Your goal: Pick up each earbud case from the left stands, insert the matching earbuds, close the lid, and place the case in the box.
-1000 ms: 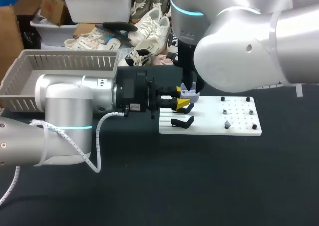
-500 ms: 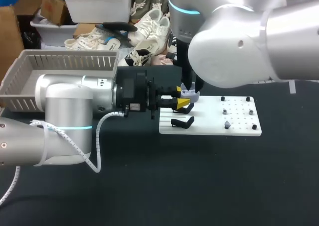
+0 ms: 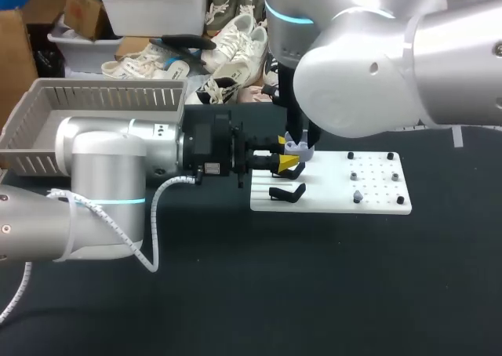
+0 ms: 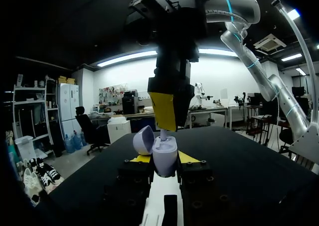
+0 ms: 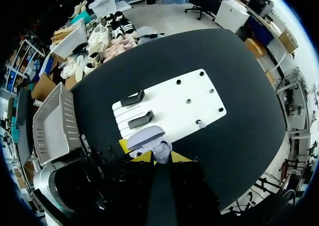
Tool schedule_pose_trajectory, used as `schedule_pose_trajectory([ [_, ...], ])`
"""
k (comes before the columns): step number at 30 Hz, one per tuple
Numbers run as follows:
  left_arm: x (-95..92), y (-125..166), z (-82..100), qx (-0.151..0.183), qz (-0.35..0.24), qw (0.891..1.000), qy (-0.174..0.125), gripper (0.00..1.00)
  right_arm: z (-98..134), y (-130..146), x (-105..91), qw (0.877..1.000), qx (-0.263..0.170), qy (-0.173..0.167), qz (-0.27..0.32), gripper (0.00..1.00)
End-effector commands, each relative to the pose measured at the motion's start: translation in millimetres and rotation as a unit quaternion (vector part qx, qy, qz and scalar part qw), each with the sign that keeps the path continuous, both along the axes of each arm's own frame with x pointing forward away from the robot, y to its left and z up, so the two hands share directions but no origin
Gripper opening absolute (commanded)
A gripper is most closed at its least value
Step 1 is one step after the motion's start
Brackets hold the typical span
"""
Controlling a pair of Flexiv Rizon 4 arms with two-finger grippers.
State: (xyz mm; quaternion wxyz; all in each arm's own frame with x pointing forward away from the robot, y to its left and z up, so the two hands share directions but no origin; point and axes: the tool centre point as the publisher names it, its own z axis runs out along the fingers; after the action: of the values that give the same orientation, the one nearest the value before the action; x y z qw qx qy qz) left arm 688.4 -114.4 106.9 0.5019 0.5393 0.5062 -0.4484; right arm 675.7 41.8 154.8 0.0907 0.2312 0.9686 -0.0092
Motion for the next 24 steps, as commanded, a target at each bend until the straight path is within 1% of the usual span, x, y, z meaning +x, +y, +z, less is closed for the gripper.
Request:
schedule_pose_trajectory([
  [1,-0.5,-1,-0.5,-0.001,0.002,1.0,-0.001,0.0,-2,2,2.3,1.0,-0.003,0.004,-0.002,0.0],
  [15,-0.5,-1,-0.5,-0.001,0.002,1.0,-0.001,0.0,-11,2,6.0,1.0,-0.009,0.015,-0.004,0.0],
  [17,-0.5,-1,-0.5,-0.001,0.002,1.0,-0.001,0.0,-11,2,6.0,1.0,-0.009,0.015,-0.005,0.28],
  [21,-0.5,-1,-0.5,-0.001,0.002,1.0,-0.001,0.0,-3,0,1.4,1.0,-0.005,0.008,-0.007,0.35],
  [23,-0.5,-1,-0.5,-0.001,0.002,1.0,-0.001,0.0,4,-4,-5.4,1.0,0.001,0.0,-0.014,0.4],
  [24,-0.5,-1,-0.5,-0.001,0.002,1.0,-0.001,0.0,8,-8,-10.3,1.0,0.006,-0.006,-0.019,0.4],
])
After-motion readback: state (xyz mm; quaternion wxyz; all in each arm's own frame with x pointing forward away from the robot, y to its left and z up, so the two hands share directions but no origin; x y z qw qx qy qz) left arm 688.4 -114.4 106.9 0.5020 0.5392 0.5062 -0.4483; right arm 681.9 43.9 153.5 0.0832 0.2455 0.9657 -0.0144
